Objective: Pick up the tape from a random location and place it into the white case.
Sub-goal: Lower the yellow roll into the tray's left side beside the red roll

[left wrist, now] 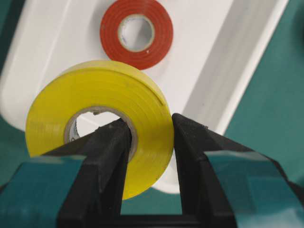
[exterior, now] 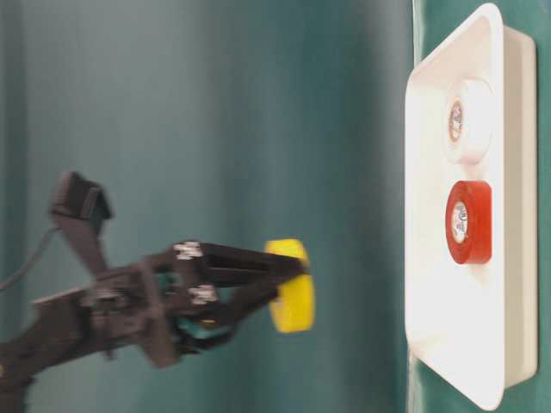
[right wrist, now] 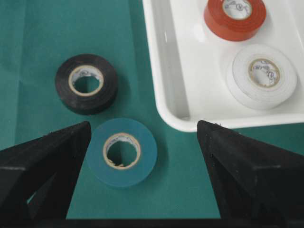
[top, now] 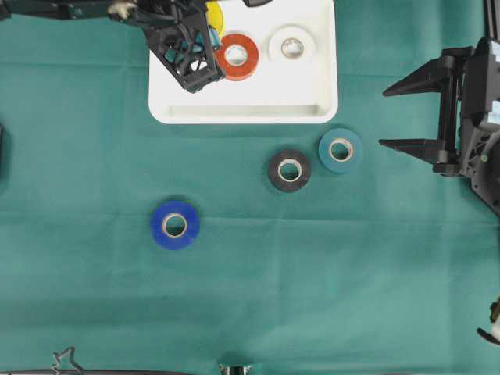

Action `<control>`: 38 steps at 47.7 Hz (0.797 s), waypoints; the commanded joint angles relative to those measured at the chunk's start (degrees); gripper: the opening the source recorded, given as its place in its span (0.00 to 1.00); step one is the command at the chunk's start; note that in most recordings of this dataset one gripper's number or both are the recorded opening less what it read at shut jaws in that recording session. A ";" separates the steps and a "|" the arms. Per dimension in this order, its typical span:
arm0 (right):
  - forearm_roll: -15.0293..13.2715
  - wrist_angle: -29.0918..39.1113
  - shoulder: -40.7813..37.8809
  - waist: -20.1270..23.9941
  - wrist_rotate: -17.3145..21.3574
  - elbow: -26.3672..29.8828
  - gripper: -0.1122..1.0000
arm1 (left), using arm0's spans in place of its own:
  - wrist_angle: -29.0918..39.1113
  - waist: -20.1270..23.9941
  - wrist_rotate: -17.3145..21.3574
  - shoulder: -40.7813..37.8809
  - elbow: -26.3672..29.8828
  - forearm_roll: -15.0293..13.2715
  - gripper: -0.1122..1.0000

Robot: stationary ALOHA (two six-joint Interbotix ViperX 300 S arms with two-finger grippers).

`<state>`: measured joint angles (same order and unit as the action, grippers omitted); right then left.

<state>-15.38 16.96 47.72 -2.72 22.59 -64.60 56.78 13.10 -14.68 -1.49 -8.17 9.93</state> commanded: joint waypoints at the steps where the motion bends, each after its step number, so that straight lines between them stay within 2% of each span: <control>1: -0.18 -0.18 -0.18 -0.09 -0.09 1.49 0.90 | -3.16 0.35 0.09 0.00 -1.05 0.18 0.31; 21: -0.18 -0.18 -0.44 -0.09 0.00 1.49 0.90 | -14.06 3.43 -0.35 -7.03 -8.44 0.00 0.31; 38: -0.18 -0.35 -0.79 -0.09 0.00 1.58 0.90 | -16.61 3.96 0.26 -7.21 -10.37 0.00 0.31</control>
<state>-15.47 16.96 47.20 -2.72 22.59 -64.60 40.52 16.88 -14.59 -9.84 -19.16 9.84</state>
